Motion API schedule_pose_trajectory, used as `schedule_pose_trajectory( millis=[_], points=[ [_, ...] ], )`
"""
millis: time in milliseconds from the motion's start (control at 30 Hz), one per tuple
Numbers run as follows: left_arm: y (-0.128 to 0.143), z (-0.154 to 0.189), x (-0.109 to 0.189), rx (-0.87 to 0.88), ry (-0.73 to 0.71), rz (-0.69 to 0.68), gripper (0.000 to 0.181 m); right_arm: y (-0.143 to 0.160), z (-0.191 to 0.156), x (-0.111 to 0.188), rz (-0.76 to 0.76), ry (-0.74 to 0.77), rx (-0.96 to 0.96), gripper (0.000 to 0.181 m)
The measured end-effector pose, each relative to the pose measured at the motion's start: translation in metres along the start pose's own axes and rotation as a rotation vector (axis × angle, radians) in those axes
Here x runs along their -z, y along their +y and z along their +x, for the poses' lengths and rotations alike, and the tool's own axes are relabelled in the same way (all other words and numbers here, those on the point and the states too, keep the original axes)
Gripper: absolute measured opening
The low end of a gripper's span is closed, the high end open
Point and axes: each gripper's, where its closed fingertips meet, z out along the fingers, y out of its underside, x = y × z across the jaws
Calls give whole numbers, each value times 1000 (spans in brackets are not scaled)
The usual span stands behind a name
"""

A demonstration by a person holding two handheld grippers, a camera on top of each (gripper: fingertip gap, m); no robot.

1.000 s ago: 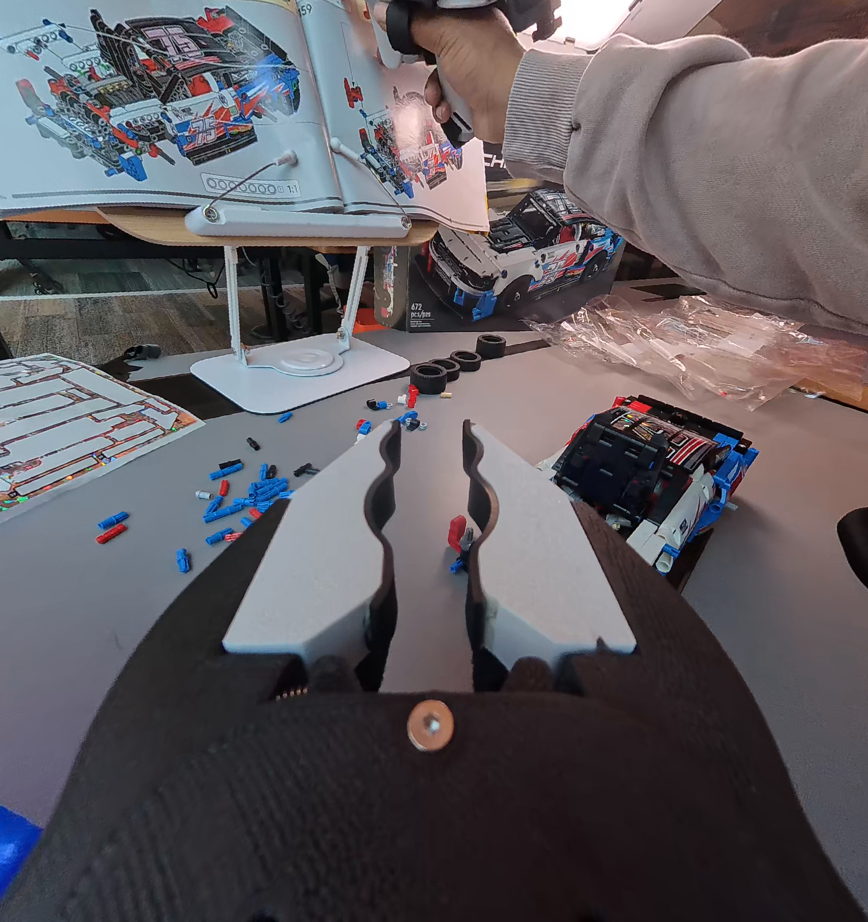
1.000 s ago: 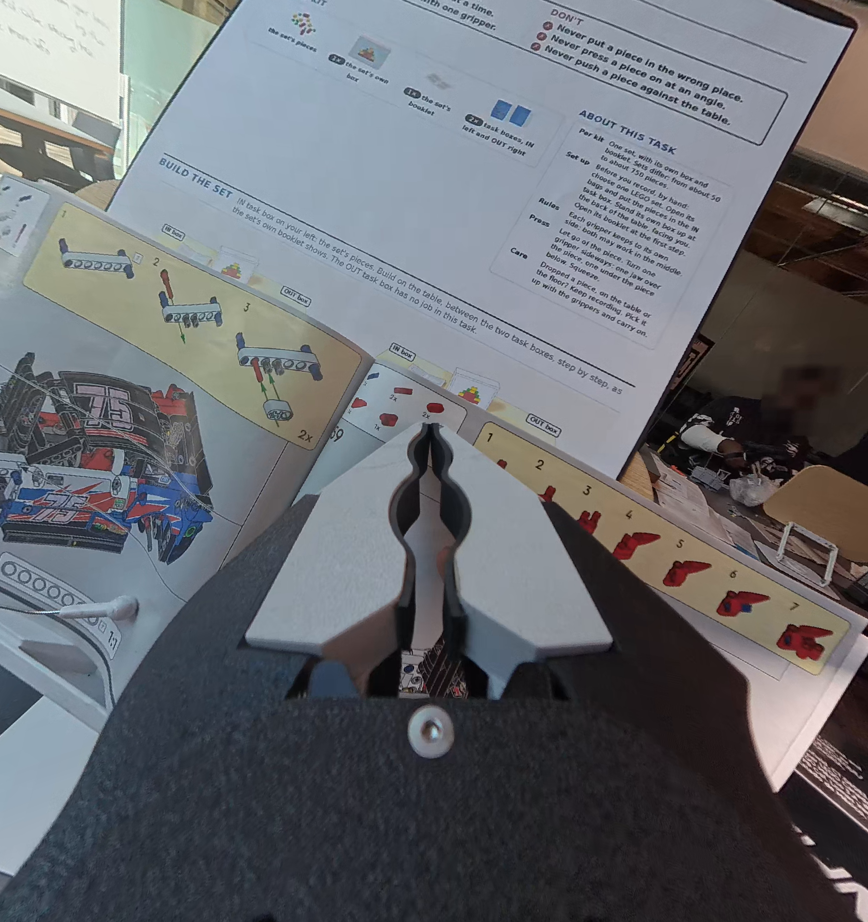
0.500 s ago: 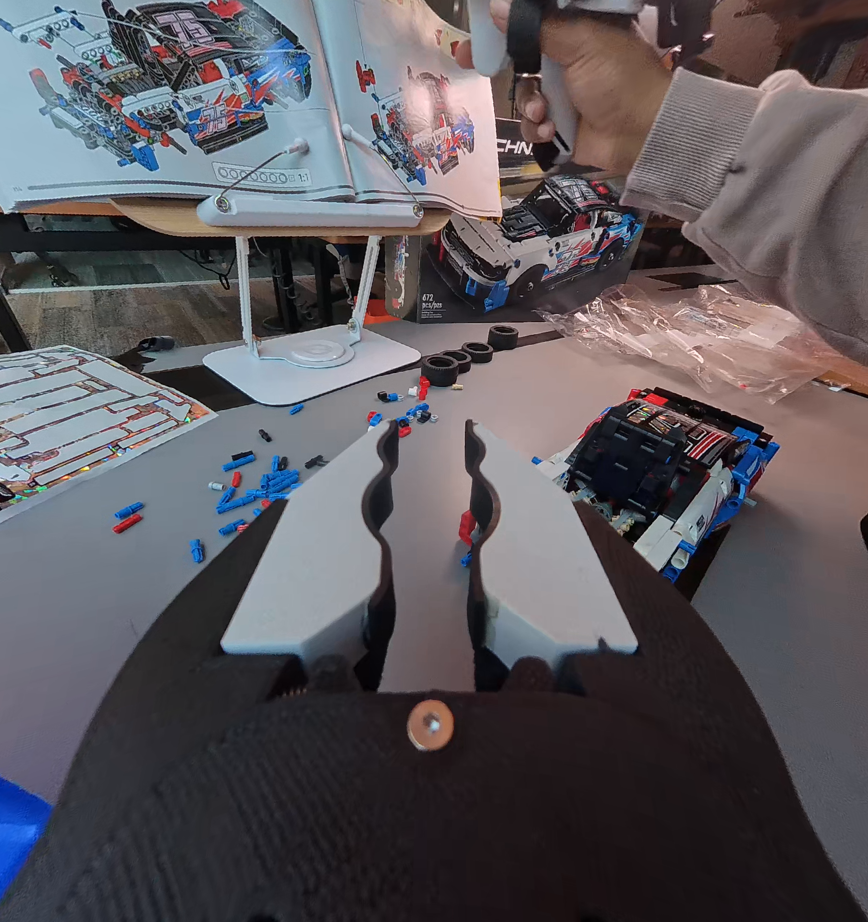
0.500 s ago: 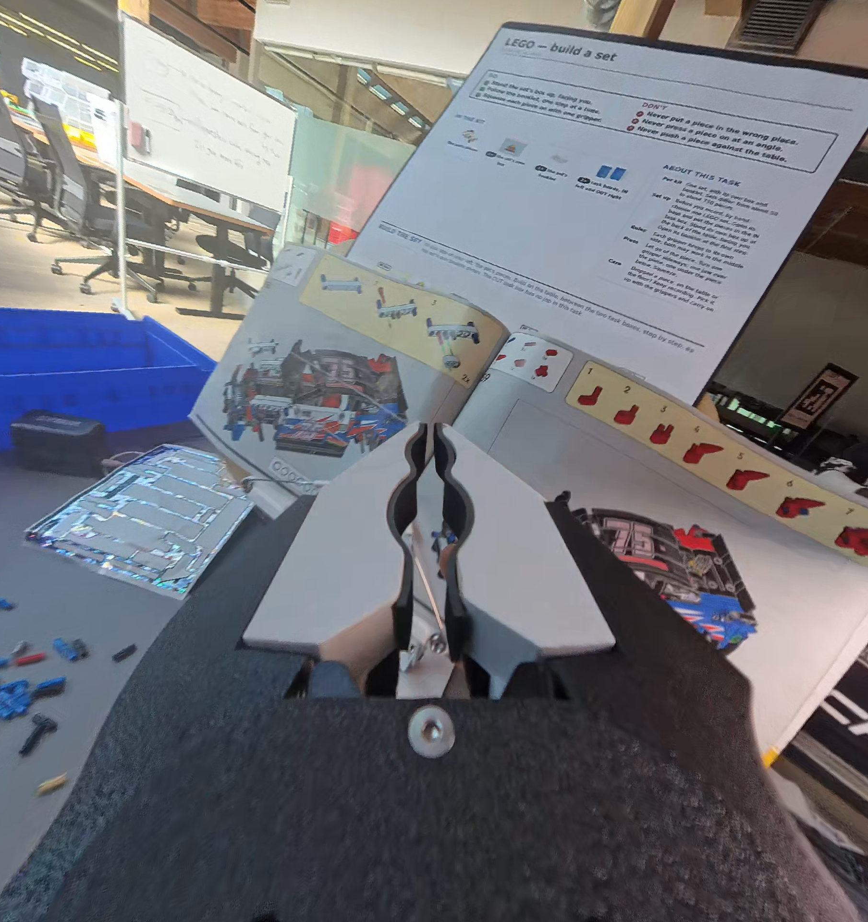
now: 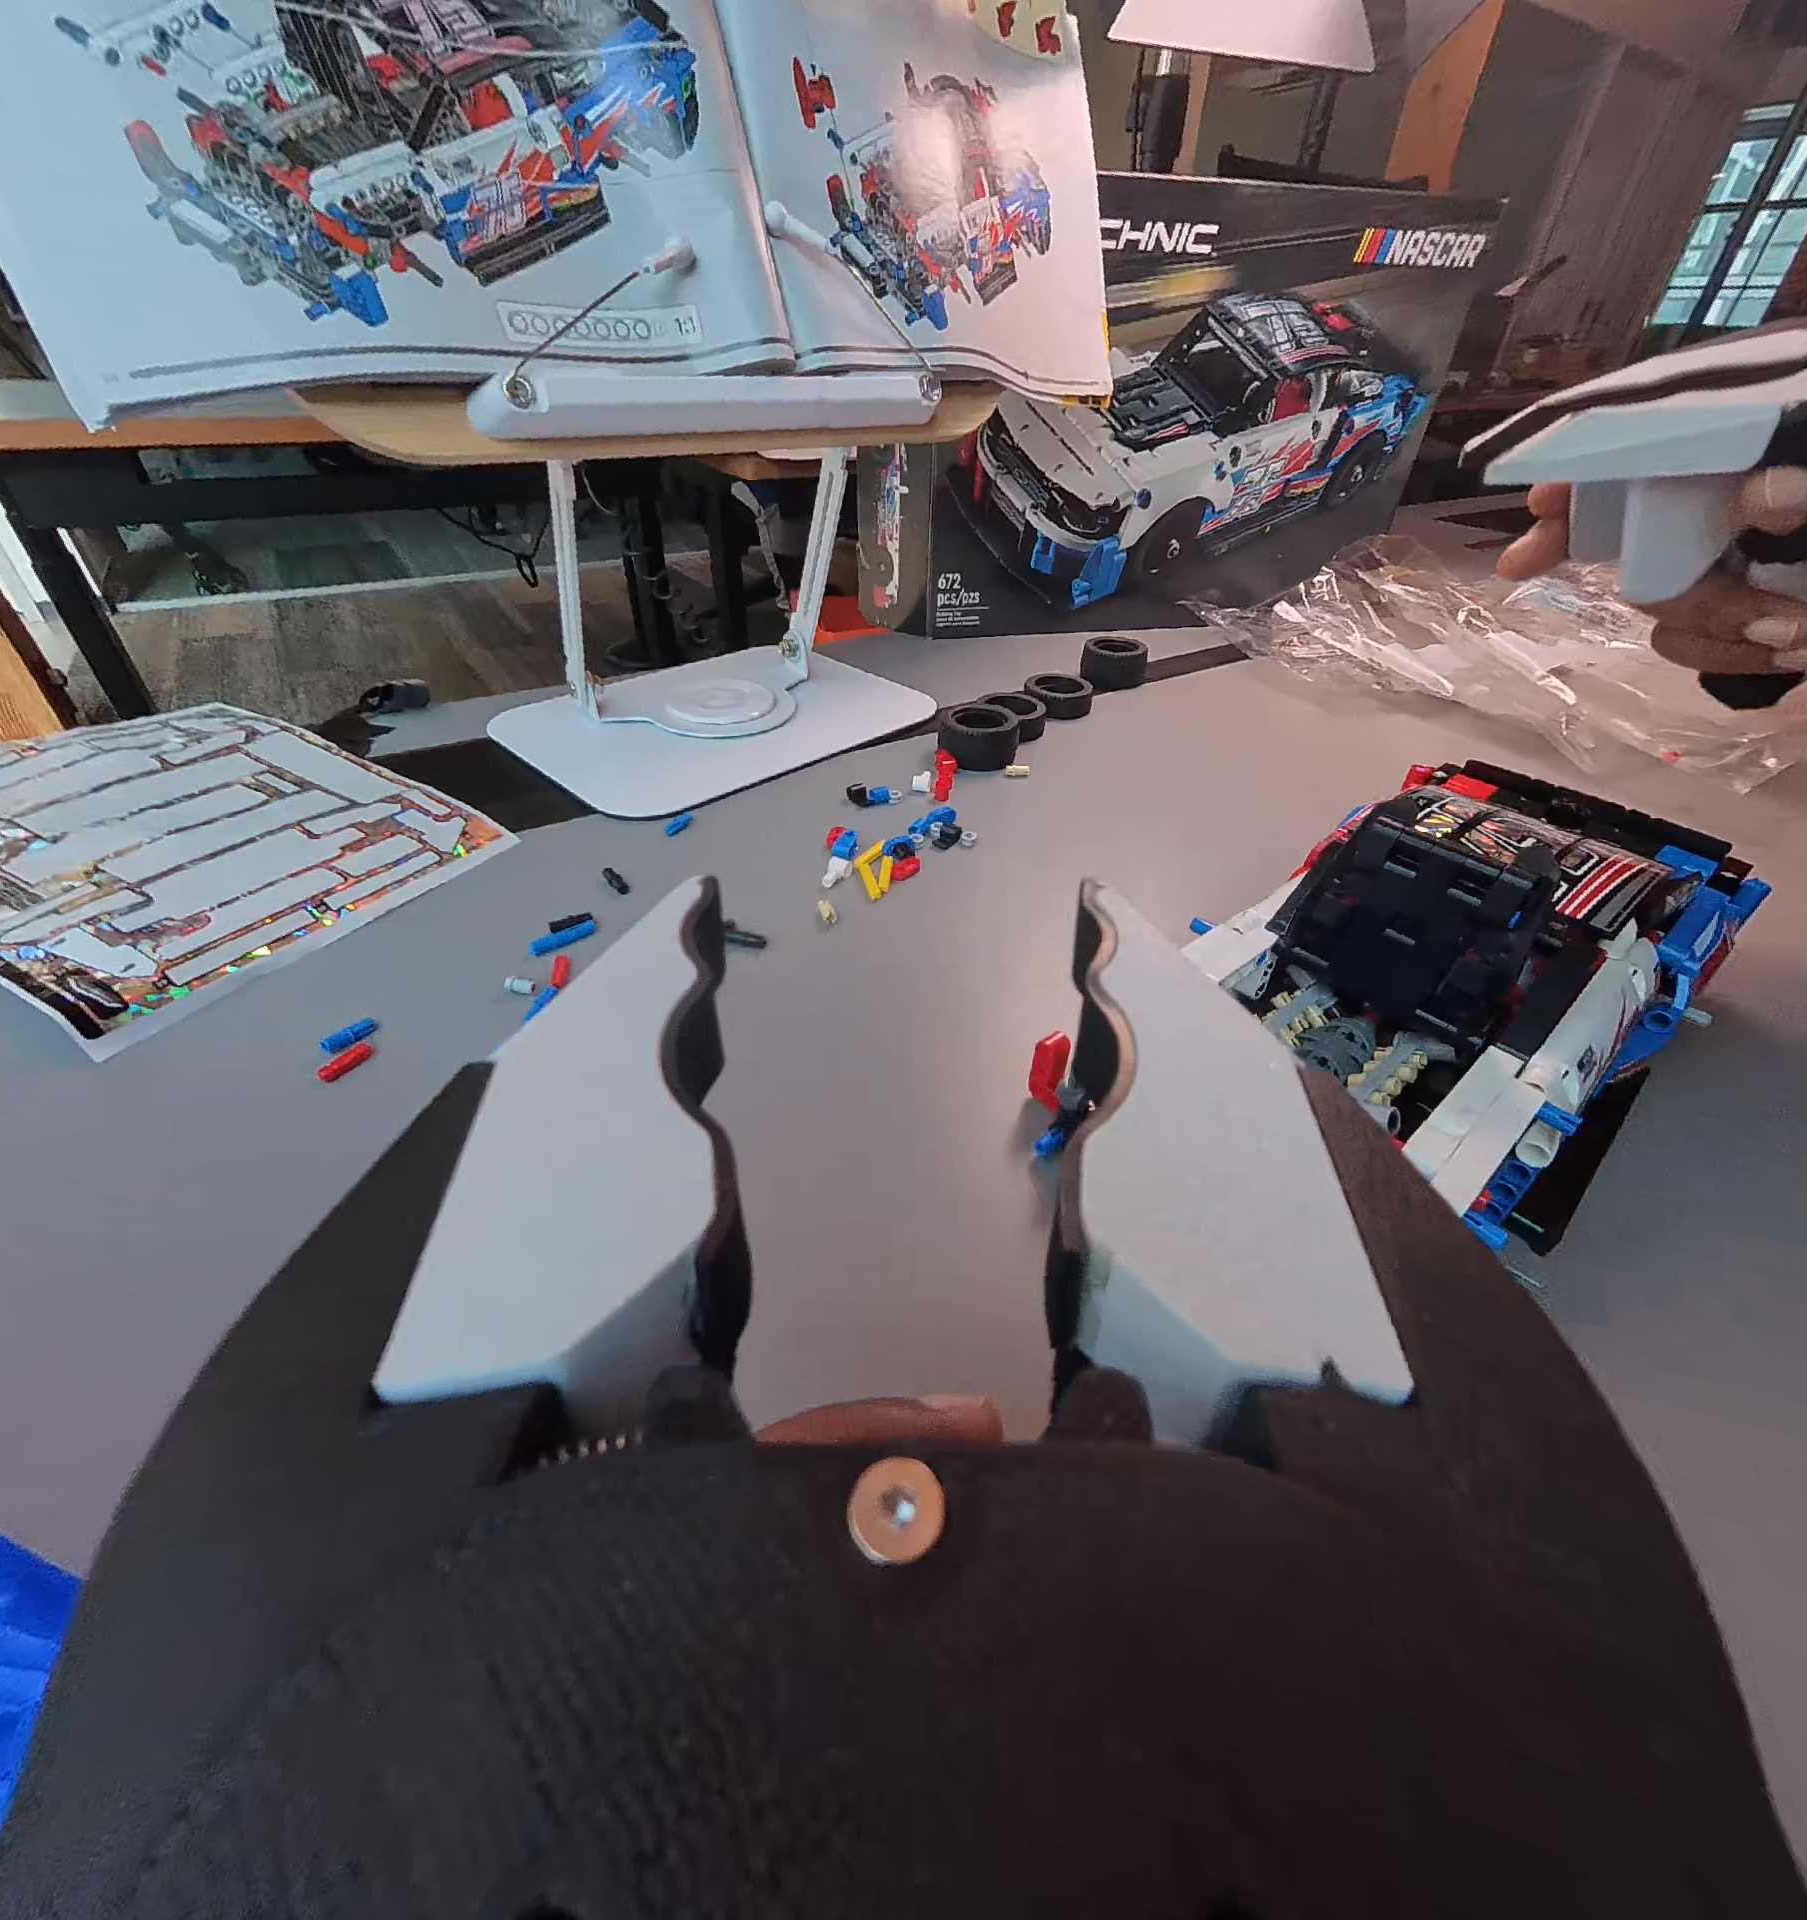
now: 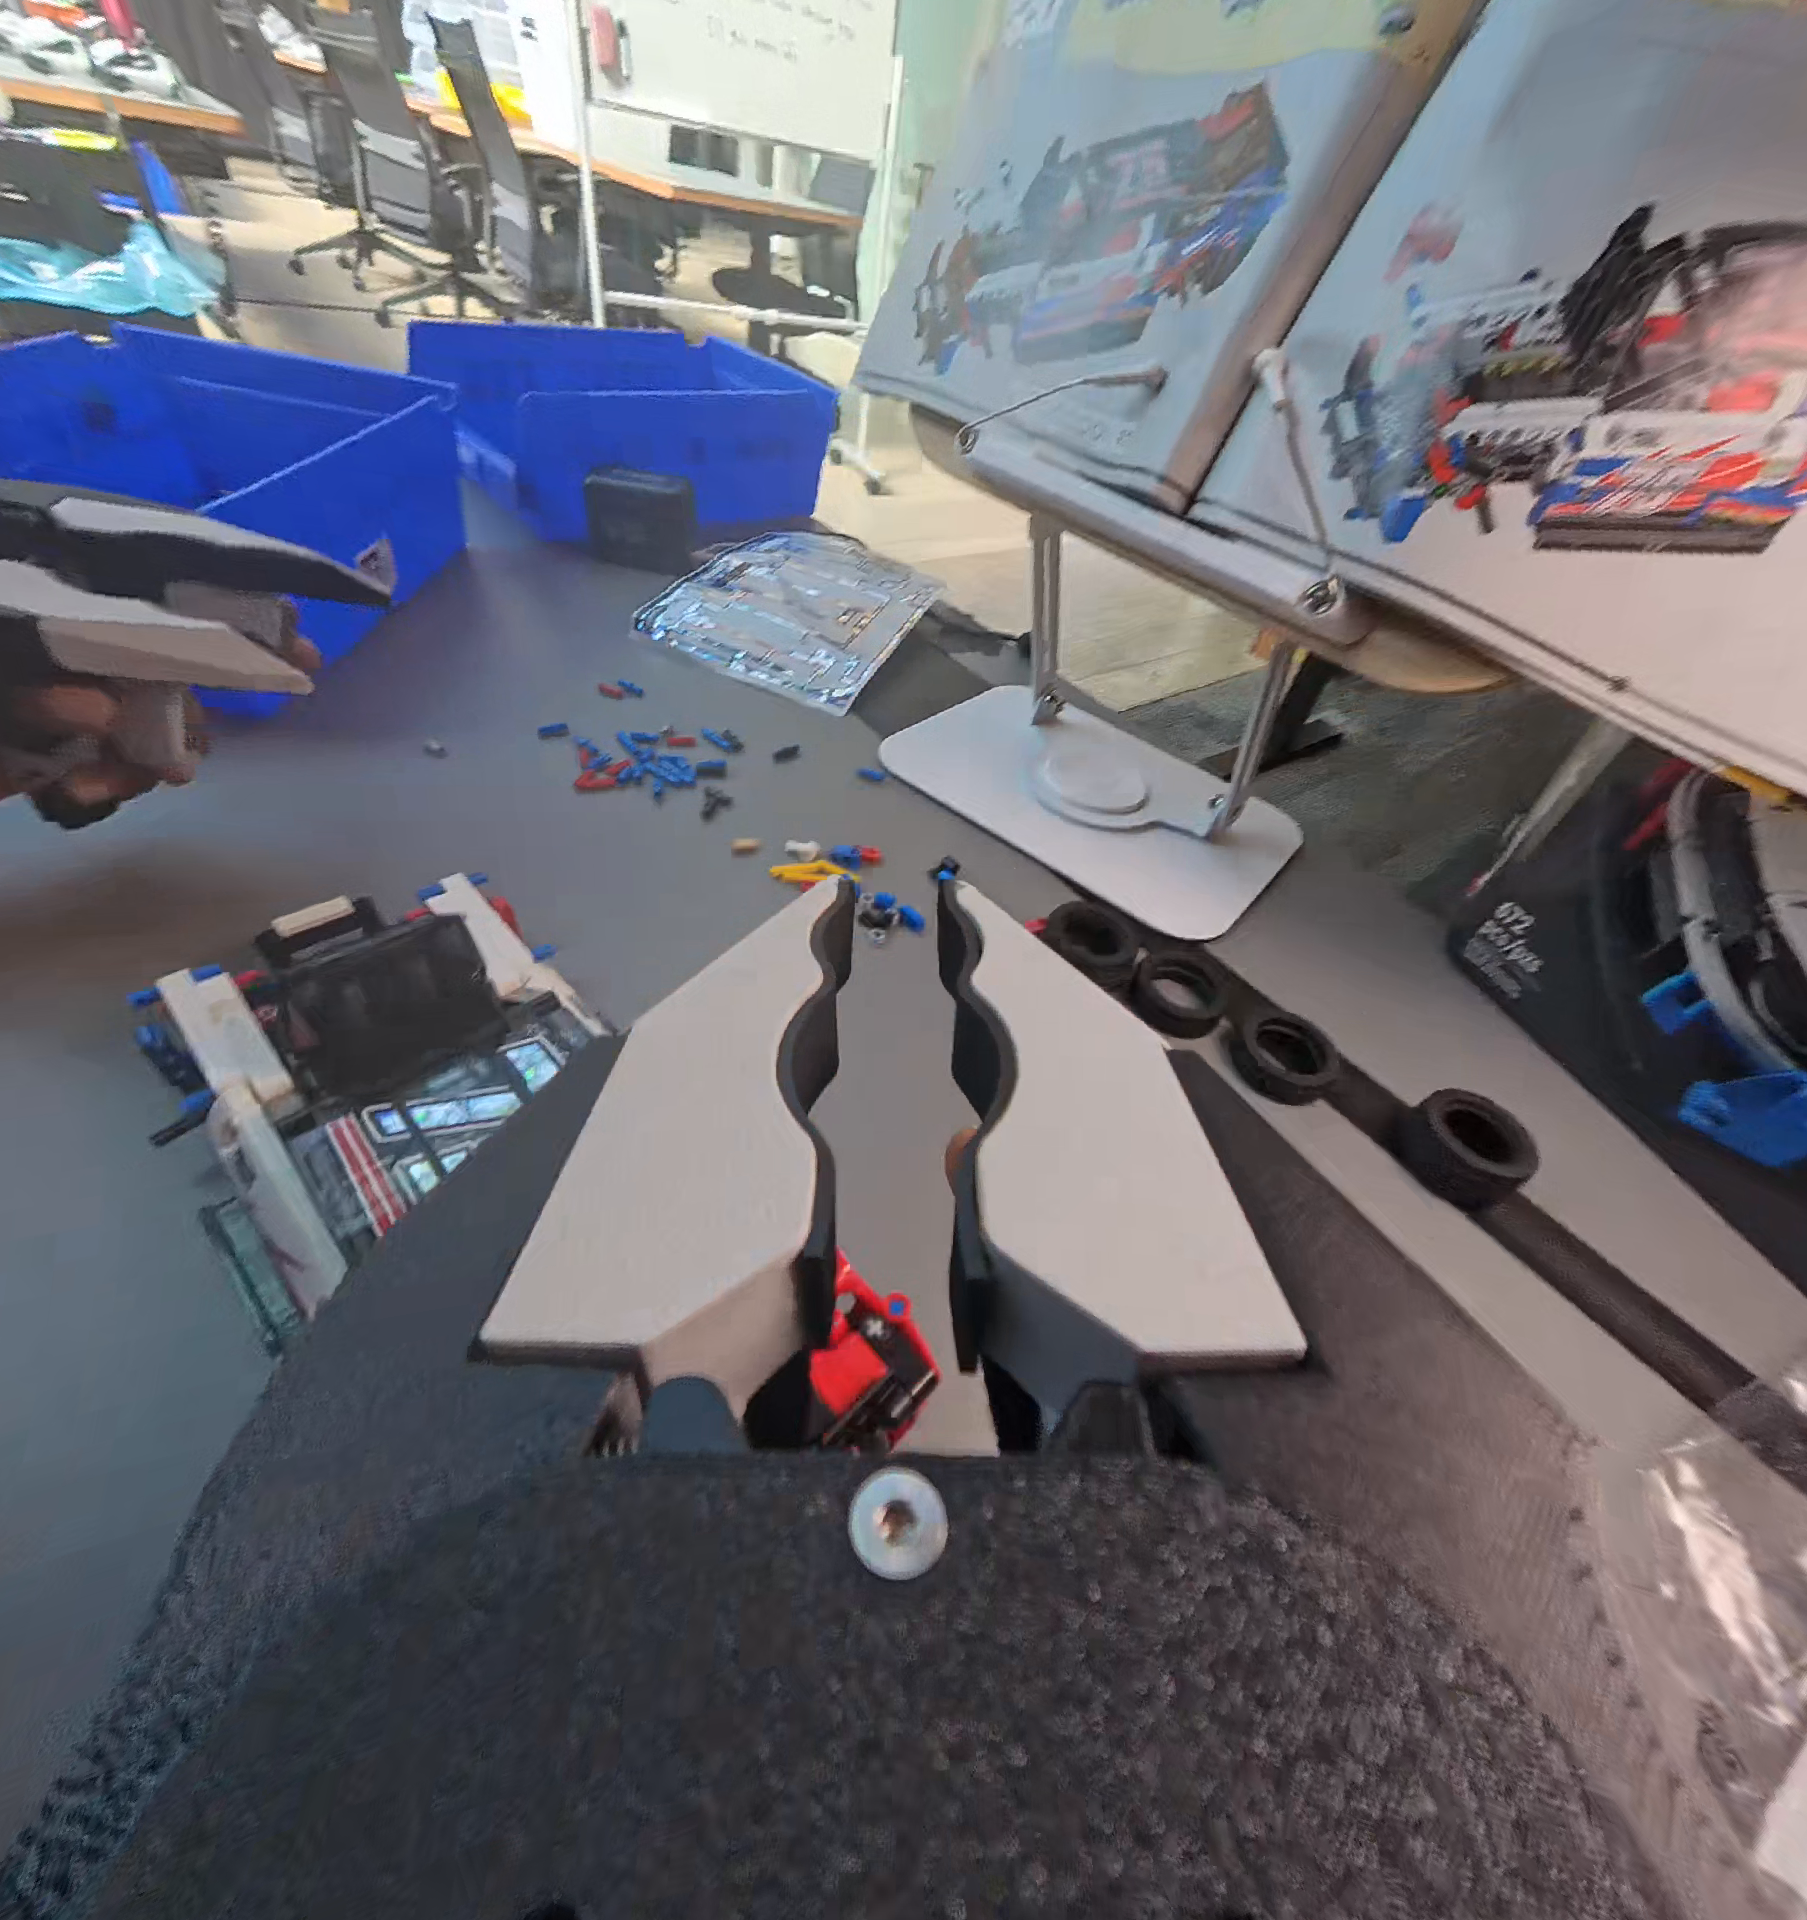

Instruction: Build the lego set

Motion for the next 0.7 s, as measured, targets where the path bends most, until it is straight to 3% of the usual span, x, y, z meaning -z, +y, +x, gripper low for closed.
schedule_pose_trajectory(
  millis=[33, 167, 333, 433, 533, 700],
  points=[
    [2, 0, -1, 15, 10, -19, 77, 10, -6, -2, -21, -51, 3, 17],
    [7, 7, -4, -3, 40, -60, 90, 35, -15, -23, -91, -236, 133, 19],
    [9, 14, -4, -45, 54, -61, 75, 44, -13, -95, -208, -453, 191, 16],
    [14, 18, -4, -22, 86, -99, 60, 54, -10, -152, -302, -495, 292, 6],
    [18, 14, -3, -22, 82, -106, 45, 75, -9, -197, -418, -539, 392, 6],
    [22, 8, -3, 0, 70, -119, 37, 101, -11, -229, -563, -631, 539, 10]
  ],
)
